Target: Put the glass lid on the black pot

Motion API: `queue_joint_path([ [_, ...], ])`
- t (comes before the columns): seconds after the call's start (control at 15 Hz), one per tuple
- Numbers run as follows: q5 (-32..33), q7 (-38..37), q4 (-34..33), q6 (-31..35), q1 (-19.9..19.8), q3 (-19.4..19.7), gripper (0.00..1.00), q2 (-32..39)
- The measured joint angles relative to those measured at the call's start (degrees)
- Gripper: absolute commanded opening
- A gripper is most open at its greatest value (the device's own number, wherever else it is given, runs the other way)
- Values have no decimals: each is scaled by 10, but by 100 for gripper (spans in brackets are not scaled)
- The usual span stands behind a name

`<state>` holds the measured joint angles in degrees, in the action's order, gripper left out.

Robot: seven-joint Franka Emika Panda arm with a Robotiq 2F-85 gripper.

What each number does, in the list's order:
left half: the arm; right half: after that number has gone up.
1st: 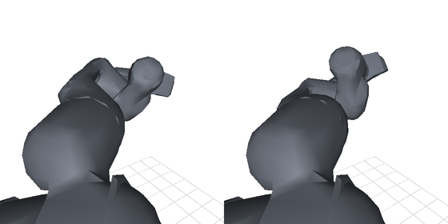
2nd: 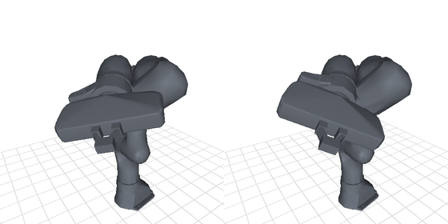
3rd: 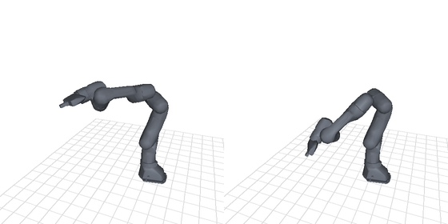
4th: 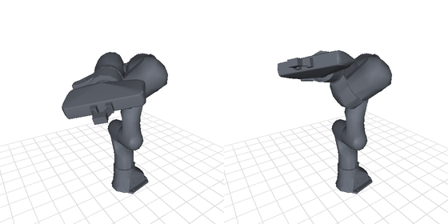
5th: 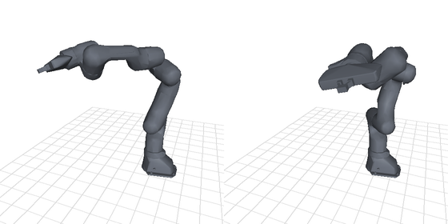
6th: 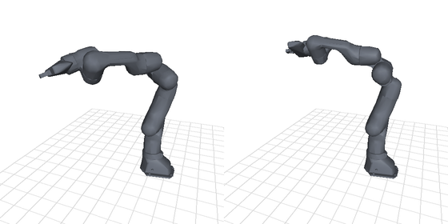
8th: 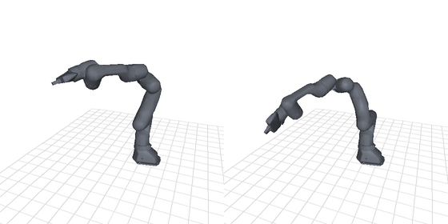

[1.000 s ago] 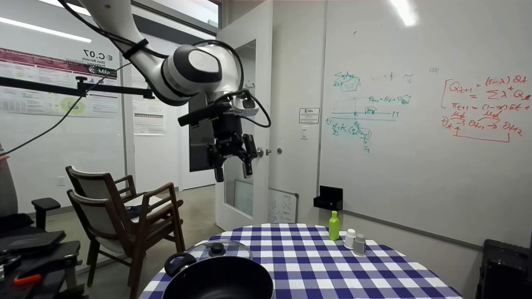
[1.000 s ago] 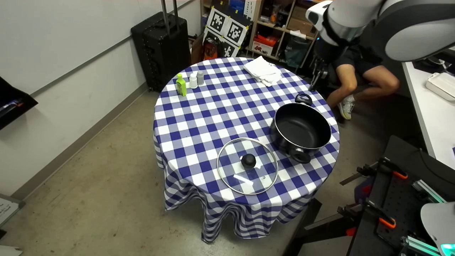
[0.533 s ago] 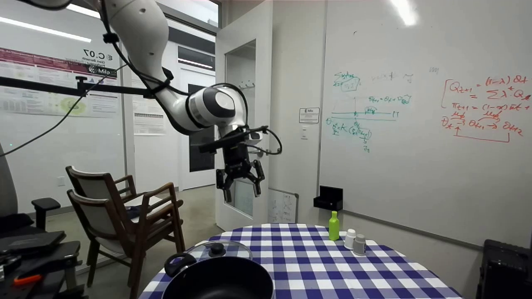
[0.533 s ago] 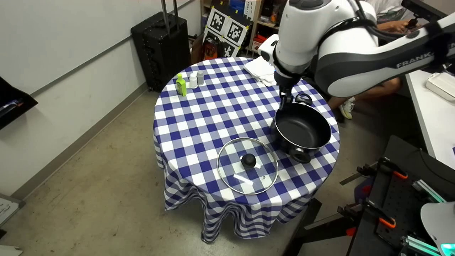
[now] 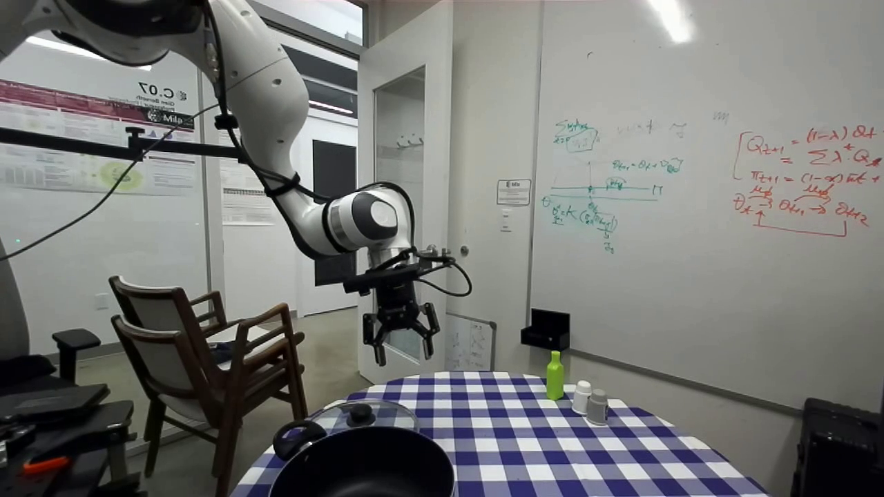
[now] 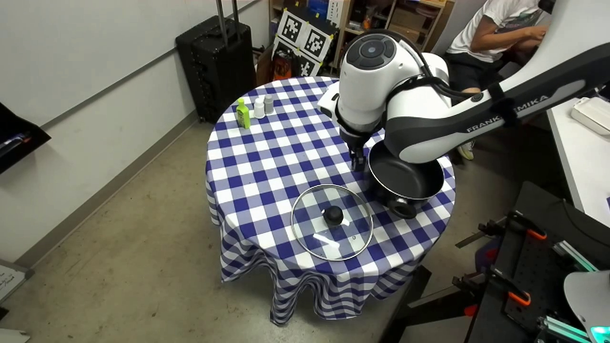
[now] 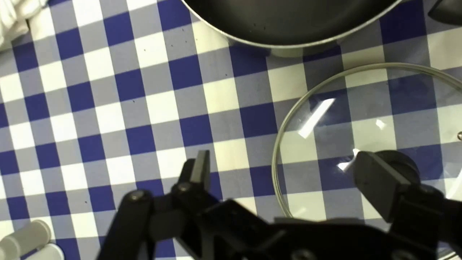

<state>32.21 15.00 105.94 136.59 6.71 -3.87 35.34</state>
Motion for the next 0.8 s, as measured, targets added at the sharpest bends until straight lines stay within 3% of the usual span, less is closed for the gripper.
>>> queue_joint_path([
  [0.27,-11,30,-3,9,7,-19,100,13],
  [0.8,20,32,-3,14,37,-5,100,53],
])
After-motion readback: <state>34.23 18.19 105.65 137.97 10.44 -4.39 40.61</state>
